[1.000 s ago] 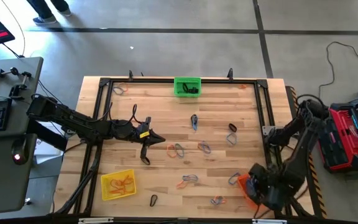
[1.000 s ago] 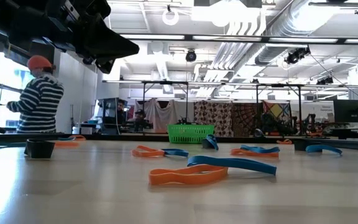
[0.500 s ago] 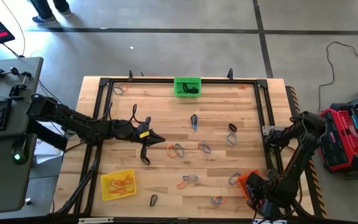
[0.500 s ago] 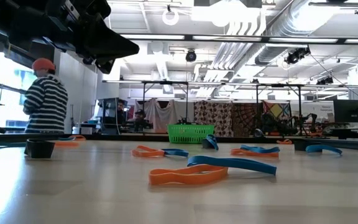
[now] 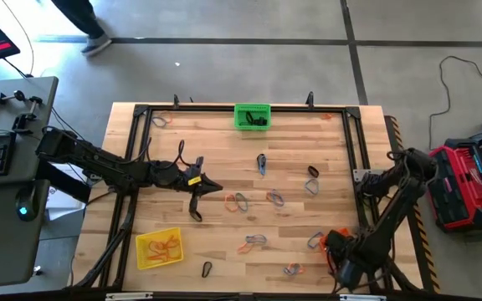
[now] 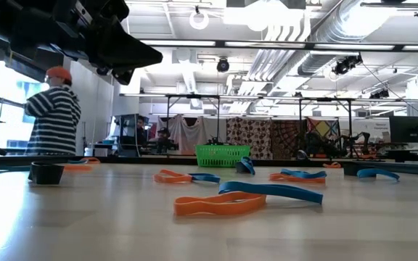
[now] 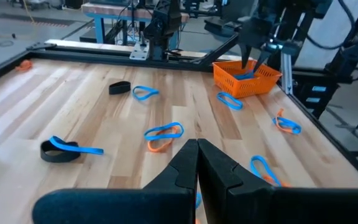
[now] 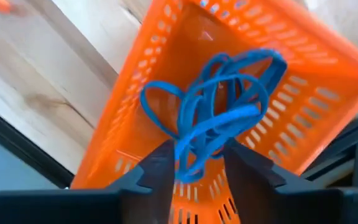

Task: Sort rubber bands into baskets
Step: Put the blue rubber band into the orange bin, then put the black rubber band into the green bin

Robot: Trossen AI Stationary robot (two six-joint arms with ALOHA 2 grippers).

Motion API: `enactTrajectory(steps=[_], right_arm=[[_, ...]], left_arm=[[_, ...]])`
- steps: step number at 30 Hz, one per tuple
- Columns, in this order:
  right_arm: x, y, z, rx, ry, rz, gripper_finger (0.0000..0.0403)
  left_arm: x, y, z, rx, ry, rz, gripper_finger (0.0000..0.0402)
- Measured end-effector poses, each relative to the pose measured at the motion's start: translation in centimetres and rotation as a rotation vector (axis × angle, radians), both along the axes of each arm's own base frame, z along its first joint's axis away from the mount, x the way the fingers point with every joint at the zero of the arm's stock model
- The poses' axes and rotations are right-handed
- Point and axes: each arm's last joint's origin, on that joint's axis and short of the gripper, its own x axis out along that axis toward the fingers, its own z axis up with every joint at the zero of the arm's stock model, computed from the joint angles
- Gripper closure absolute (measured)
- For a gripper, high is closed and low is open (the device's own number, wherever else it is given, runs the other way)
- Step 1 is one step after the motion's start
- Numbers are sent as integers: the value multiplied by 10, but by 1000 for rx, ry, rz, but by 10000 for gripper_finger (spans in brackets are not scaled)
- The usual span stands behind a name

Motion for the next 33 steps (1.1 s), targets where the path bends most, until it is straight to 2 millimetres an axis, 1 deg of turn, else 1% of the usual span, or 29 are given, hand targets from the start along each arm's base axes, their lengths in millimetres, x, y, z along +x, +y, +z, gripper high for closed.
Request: enactTrajectory(steps=[3, 8, 11, 14, 18, 22, 26, 30, 33], right_arm=[[3, -8, 10, 15, -23, 4, 261], [4, -24, 33, -20, -195, 19, 257], [7, -40, 45, -74, -281, 16, 257], [13, -60, 54, -153, -325, 13, 257], [25, -92, 62, -302, -336, 14, 257], [37, -130, 69, -397, -287, -36, 256], [51, -166, 73, -417, -235, -48, 256], [62, -201, 73, -394, -165, -49, 256], [70, -226, 72, -366, -150, -52, 256]], left_arm=[[1, 3, 1, 22, -11, 7, 401], [2, 7, 3, 17, -36, -1, 401], [2, 6, 6, 35, -61, -27, 401], [2, 6, 9, 40, -95, -34, 401], [-5, 6, 5, 39, -170, -40, 401], [-14, 7, -2, 18, -221, -40, 401], [-19, 8, -9, 3, -206, -33, 401], [-19, 8, -10, -8, -198, -28, 401], [-19, 8, -10, -7, -198, -28, 401]])
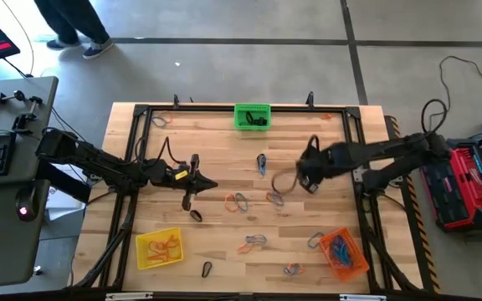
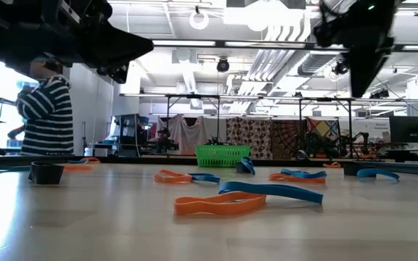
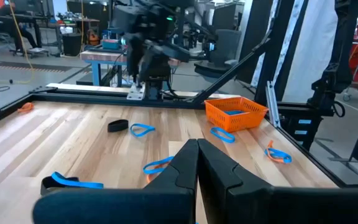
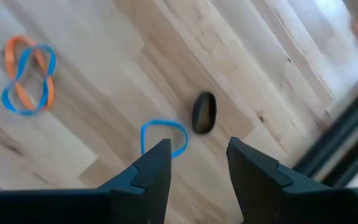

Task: Sort rubber bands into baskets
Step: Put the black rubber band into the green bin

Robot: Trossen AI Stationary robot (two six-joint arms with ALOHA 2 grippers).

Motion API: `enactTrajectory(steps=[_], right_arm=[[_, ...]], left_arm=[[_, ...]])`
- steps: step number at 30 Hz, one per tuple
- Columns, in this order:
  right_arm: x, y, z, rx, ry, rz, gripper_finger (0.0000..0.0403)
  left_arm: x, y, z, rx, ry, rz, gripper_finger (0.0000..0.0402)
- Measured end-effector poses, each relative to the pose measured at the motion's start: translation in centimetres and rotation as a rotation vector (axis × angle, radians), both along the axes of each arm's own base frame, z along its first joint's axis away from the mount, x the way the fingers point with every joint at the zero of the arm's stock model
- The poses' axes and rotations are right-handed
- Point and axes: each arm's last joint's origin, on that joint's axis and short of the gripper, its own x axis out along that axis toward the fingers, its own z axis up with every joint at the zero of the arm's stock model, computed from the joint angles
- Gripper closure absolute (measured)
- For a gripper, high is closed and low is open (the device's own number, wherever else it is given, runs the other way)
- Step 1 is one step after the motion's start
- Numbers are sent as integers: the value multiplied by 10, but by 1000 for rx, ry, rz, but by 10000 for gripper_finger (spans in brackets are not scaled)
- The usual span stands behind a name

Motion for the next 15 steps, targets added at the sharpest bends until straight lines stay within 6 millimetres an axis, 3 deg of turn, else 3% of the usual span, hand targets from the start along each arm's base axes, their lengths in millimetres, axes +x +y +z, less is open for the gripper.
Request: enactTrajectory(steps=[8, 15], right_arm=[[7, -45, -3, 52, -6, -6, 254], [-1, -63, -48, 110, 19, -35, 208]], left_arm=[[0, 0, -3, 3, 27, 1, 401], [0, 0, -3, 4, 32, 0, 401]])
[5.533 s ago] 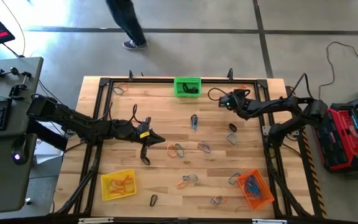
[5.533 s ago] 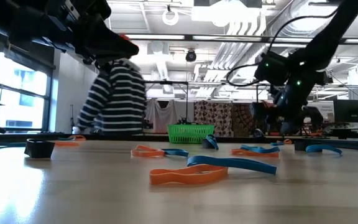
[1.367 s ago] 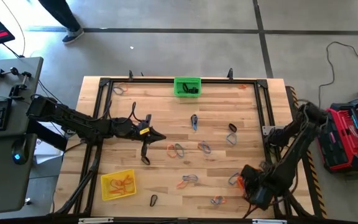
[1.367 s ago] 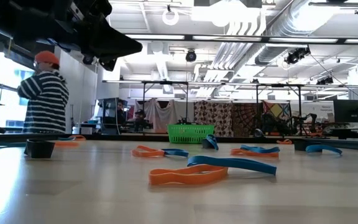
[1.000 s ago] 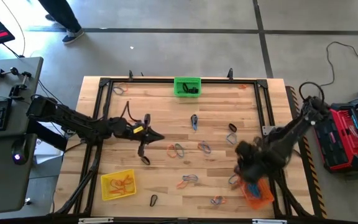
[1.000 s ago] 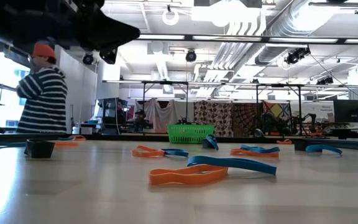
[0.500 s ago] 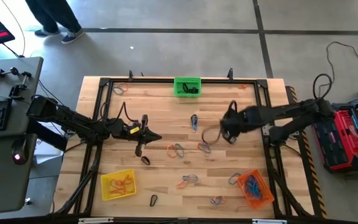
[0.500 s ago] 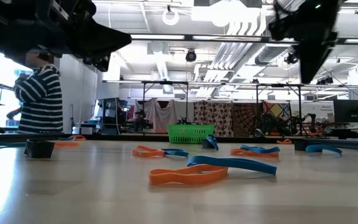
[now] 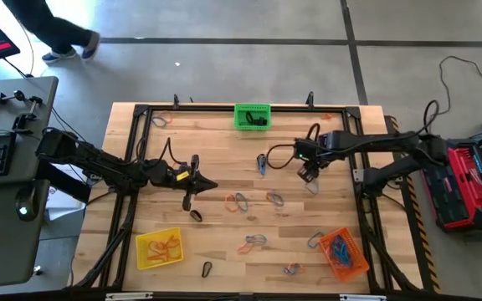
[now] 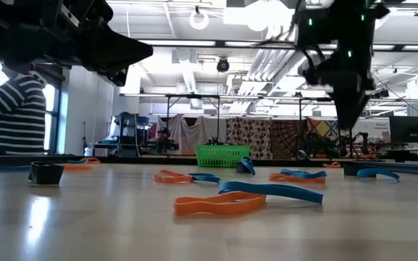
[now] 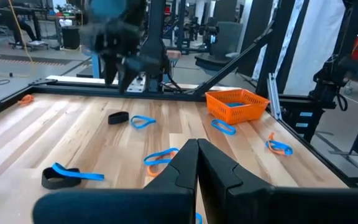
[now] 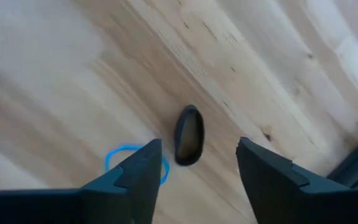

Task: Sort rubber bands into baskets
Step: Put the black rubber band into the green bin

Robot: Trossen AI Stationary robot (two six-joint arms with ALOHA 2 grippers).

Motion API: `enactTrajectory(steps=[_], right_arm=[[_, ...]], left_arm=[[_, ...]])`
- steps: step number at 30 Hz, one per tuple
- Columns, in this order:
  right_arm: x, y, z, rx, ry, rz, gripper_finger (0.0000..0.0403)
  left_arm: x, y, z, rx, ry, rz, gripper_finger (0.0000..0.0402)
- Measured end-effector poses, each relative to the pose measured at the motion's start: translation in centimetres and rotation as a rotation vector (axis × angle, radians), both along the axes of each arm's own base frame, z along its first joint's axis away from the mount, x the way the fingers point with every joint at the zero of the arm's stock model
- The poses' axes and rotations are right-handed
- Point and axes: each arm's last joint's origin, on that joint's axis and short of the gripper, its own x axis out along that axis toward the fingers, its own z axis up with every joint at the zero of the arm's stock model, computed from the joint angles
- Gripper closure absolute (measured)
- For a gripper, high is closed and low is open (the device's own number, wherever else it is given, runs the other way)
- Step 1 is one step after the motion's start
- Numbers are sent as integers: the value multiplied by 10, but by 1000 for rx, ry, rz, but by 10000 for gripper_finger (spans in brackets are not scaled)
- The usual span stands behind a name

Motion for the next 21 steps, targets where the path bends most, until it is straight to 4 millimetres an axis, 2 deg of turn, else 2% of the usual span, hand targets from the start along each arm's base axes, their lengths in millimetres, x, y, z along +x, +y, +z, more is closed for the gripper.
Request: enactTrajectory(steps=[5, 10, 15, 21], right_arm=[[-10, -11, -32, 42, -12, -39, 180], [-21, -18, -56, 88, -27, -55, 176], [-23, -19, -63, 87, -54, -56, 181], [-23, -22, -63, 83, -66, -53, 225]], left_arm=[[0, 0, 0, 0, -1, 0, 401], [0, 0, 0, 0, -1, 0, 401], [0, 0, 0, 1, 0, 0, 401], [0, 0, 0, 0, 0, 0, 401]])
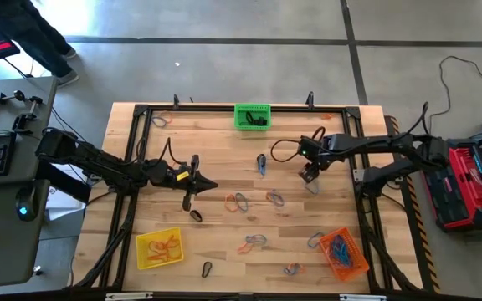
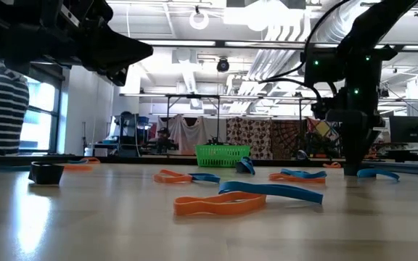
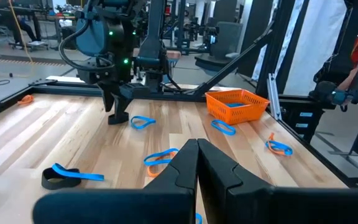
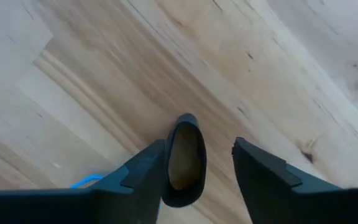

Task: Sort rubber bands into baskets
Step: Put the black rubber band into the green bin

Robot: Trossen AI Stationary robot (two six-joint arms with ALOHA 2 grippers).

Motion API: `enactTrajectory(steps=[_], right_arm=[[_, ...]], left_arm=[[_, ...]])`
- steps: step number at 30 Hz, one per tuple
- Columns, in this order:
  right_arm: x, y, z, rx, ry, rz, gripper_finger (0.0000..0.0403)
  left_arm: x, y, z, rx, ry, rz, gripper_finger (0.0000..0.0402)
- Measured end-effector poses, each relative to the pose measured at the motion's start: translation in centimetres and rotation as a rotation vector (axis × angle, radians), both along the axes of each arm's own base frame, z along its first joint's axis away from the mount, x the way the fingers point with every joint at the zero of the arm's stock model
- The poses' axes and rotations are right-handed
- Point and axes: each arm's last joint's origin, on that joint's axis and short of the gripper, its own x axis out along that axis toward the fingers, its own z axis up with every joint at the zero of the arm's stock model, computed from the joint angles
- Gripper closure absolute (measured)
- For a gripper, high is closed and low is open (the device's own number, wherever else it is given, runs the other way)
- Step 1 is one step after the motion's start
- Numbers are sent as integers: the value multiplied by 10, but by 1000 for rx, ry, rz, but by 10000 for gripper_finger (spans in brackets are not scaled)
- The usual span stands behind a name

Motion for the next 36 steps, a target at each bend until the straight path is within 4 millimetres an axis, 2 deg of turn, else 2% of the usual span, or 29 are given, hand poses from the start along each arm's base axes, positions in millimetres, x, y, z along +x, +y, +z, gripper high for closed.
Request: enactTrajectory(steps=[7, 12, 18, 22, 28, 33, 36], right_arm=[[4, -2, 1, 26, -53, 7, 270], [4, -2, -1, 29, -43, 6, 278], [10, -4, -17, 46, 15, 30, 279], [14, -6, -16, 40, 15, 47, 295], [36, -14, 9, -19, -80, 126, 392], [59, -23, 44, -91, -205, 171, 391], [61, -24, 55, -97, -180, 208, 400]], left_arm=[[0, 0, -1, 18, 8, -1, 401], [0, 0, -1, 20, 6, -1, 401], [0, 0, -1, 27, 5, -1, 401], [0, 0, -1, 22, 6, -1, 401], [0, 0, 0, 19, 2, -1, 401], [0, 0, 0, 18, -1, 4, 401], [0, 0, 0, 8, 2, 4, 401]])
